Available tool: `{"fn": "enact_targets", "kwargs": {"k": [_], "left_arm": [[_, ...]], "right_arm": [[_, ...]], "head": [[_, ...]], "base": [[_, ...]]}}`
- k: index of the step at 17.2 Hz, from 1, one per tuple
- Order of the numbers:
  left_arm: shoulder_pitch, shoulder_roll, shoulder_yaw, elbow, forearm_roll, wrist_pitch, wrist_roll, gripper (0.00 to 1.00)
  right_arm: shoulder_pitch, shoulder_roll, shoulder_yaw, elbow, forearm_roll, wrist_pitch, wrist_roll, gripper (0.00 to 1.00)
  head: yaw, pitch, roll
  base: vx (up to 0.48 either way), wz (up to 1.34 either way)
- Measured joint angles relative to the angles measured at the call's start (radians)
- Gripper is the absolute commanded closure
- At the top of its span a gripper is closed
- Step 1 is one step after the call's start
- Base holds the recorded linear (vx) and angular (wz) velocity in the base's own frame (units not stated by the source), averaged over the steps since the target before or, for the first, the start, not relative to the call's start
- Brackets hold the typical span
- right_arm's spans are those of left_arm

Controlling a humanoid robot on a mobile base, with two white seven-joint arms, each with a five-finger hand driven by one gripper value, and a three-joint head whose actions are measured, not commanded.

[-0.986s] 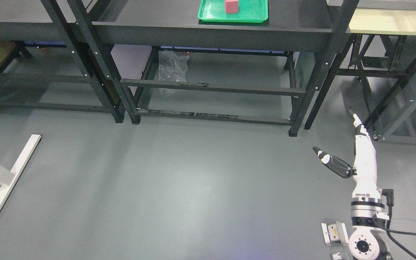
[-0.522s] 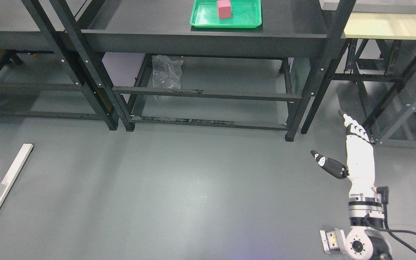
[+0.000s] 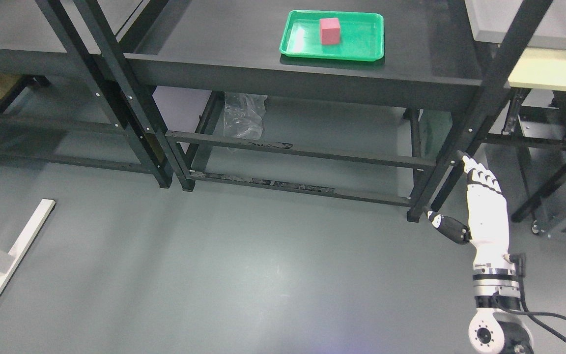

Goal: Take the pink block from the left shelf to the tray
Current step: 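Reach the right hand over the green tray toward the pink cube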

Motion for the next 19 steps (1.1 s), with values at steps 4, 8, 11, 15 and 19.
{"fn": "enact_targets", "kwargs": {"k": [4,8,11,15,19], "left_arm": [[0.0,0.0,0.0,0.0,0.0,0.0,0.0,0.0],[0.0,0.0,0.0,0.0,0.0,0.0,0.0,0.0],[0.0,0.0,0.0,0.0,0.0,0.0,0.0,0.0],[0.0,0.0,0.0,0.0,0.0,0.0,0.0,0.0],[0.0,0.0,0.0,0.0,0.0,0.0,0.0,0.0]], "right_arm": [[-0.001,0.0,0.0,0.0,0.006,0.002,0.0,0.0],[-0.002,0.0,0.001,0.001,0.008,0.002,0.0,0.0],[-0.003,0.0,0.001,0.002,0.009,0.002,0.0,0.0],[-0.003,0.0,0.001,0.003,0.01,0.002,0.0,0.0],[-0.003,0.0,0.001,0.005,0.01,0.003,0.0,0.0]], "head": [[0.0,0.0,0.0],[0.0,0.0,0.0],[0.0,0.0,0.0],[0.0,0.0,0.0],[0.0,0.0,0.0]], "base": [[0.297,0.26],[0.313,0.27],[0.331,0.22],[0.338,0.14],[0.337,0.11]]}}
